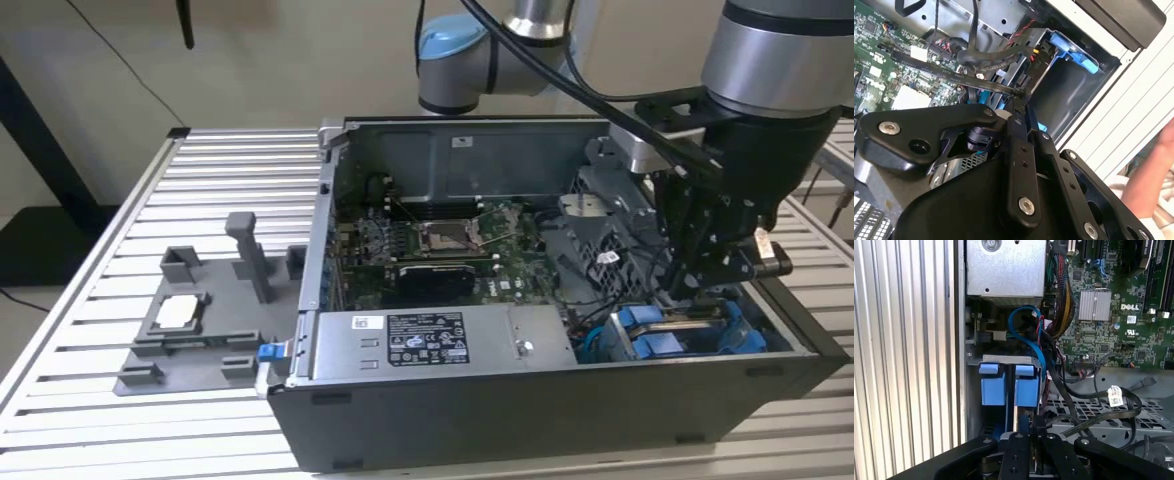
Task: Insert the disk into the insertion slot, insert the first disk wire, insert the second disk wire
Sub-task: 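Insert the second disk wire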
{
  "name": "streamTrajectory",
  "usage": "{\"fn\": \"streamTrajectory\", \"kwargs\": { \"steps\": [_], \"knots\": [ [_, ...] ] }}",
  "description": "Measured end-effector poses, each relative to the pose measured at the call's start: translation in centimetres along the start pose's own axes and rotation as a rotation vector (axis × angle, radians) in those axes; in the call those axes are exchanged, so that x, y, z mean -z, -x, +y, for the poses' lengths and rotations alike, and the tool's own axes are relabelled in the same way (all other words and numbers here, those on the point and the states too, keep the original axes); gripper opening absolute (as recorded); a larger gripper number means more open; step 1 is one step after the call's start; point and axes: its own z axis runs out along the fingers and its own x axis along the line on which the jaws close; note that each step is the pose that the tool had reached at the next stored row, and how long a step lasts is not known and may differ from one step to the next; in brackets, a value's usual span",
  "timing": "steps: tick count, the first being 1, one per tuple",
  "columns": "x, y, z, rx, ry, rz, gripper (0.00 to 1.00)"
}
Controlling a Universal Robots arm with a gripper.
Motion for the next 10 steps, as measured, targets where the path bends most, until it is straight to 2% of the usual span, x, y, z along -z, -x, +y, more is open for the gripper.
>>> {"fn": "streamTrajectory", "kwargs": {
  "steps": [5,6,8,10],
  "knots": [
    [-0.03,0.0,0.0,0.0,-0.0001,0.0001,0.16],
    [-0.07,0.0,-0.01,0.0,0.0049,-0.0002,0.16],
    [-0.16,-0.01,-0.09,0.0,0.0203,-0.0006,0.16],
    [-0.29,-0.02,-0.25,0.001,0.0293,-0.0013,0.16]
  ]
}}
